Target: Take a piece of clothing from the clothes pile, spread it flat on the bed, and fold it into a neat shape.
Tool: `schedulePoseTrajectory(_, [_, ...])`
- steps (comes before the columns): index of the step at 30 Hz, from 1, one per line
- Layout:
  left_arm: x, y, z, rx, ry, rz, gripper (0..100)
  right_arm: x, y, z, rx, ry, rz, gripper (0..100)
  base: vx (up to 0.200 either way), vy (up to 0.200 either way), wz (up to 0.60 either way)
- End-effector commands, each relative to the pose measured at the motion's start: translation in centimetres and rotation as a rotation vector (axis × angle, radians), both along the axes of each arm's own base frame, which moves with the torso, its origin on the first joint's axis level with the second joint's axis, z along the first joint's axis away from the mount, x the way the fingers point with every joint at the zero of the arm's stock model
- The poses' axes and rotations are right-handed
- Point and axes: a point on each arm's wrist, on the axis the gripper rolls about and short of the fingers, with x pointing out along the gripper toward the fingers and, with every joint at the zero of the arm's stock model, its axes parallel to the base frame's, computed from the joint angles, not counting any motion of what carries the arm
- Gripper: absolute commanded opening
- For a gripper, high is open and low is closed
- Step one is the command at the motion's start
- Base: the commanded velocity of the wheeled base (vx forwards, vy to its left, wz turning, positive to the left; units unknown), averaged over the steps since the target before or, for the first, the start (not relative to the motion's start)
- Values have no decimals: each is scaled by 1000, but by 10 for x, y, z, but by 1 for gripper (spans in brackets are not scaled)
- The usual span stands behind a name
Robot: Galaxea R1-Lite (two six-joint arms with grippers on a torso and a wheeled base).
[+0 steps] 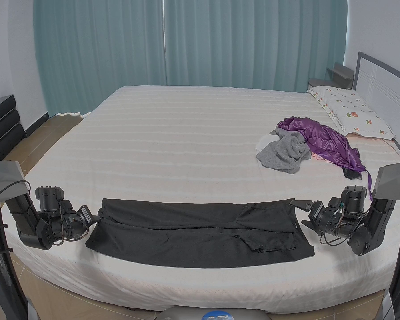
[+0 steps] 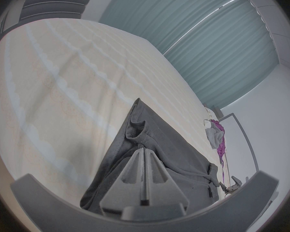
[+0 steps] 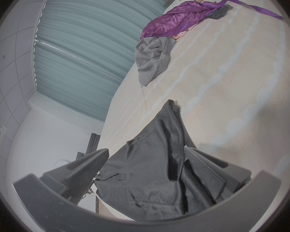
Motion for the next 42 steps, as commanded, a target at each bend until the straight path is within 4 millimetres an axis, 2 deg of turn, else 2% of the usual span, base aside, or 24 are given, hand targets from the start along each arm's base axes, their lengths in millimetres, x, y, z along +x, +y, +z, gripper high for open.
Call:
schedulePoseTrajectory(1, [1,1,-8,7,20,0,0,0,0,-1,0,2,1,100,0,0,0])
schedulePoseTrajectory(8, [4,2,-24,33,54,23,0,0,0,-1,0,4,1,100,0,0,0])
schedulePoseTrajectory(16, [5,1,-23,36,54,20,0,0,0,-3,0,9,1,100,0,0,0])
schedulePoseTrajectory(17, [6,1,-23,37,51,20,100,0,0,-3,0,9,1,100,0,0,0])
schedulePoseTrajectory(22, [5,2,-19,35,43,26,100,0,-1,2,1,-8,-4,100,0,0,0])
schedulePoseTrajectory(25, [5,3,-11,32,22,33,100,-1,-4,13,5,-36,-13,100,0,0,0])
schedulePoseTrajectory(28, [2,7,10,22,-20,51,100,-2,1,19,38,-31,-17,100,0,0,0])
schedulePoseTrajectory(32, [1,7,24,-2,-41,65,100,-8,16,31,45,-45,14,100,0,0,0])
schedulePoseTrajectory(34, [2,6,33,-43,-61,89,100,-22,34,38,57,-2,49,100,0,0,0])
schedulePoseTrajectory(35, [2,6,34,-43,-64,89,100,-23,35,38,59,1,50,100,0,0,0])
schedulePoseTrajectory(38, [-3,3,37,-67,-61,95,100,-38,55,34,77,84,13,100,0,0,0])
schedulePoseTrajectory(42, [-12,-3,32,-92,-20,99,100,-46,78,30,83,113,0,100,0,0,0])
